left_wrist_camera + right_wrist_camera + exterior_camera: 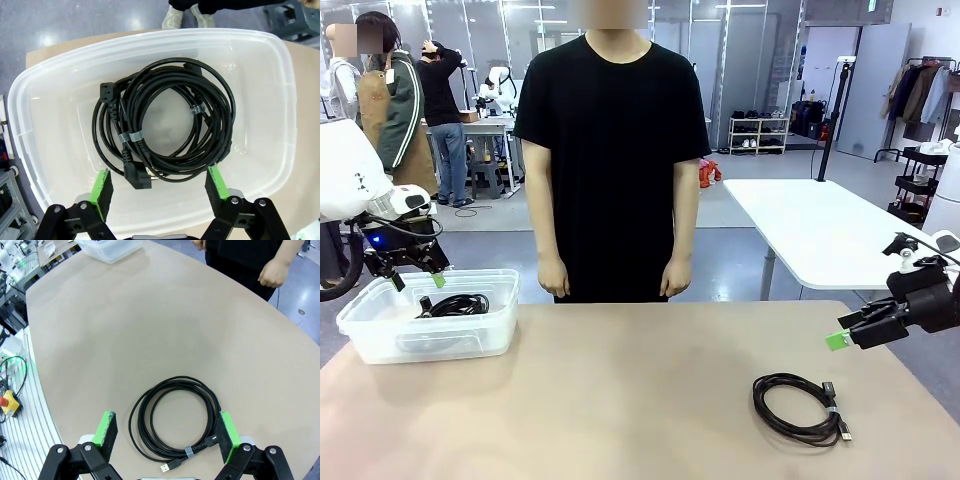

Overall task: Organize and store the cables.
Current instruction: Place the USB Extension Cable into the Organizing box.

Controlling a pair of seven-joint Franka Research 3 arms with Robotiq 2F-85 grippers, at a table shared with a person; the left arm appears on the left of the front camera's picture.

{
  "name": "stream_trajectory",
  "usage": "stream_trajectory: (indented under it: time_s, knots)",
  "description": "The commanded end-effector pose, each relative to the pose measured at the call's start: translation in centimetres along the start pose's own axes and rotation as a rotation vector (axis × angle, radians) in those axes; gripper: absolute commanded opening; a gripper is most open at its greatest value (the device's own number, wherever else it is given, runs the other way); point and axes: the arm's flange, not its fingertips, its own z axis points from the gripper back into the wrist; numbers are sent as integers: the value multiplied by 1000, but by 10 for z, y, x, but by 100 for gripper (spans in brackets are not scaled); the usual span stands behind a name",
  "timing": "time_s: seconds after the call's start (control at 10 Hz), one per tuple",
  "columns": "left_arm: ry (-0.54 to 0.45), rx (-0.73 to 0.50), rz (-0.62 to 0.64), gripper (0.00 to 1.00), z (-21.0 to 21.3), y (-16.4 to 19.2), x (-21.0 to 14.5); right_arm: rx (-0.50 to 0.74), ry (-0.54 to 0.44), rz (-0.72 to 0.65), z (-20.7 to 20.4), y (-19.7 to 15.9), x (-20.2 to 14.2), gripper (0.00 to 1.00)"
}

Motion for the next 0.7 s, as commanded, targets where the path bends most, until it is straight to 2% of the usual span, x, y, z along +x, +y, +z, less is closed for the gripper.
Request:
stream_trajectory:
  time_s: [0.0,0.4,0.5,0.6]
  knots:
    - [-2,2,15,94,0,1,2,-13,4,-20,-1,1,2,100]
    - [0,0,0,94,0,0,0,0,0,0,0,0,0,100]
    - [-66,-32,-46,94,31,-5,-9,-50,59,-27,4,-15,10,100]
    - [-77,-8,-133,94,50,-4,-32,-90,89,-42,5,-22,17,100]
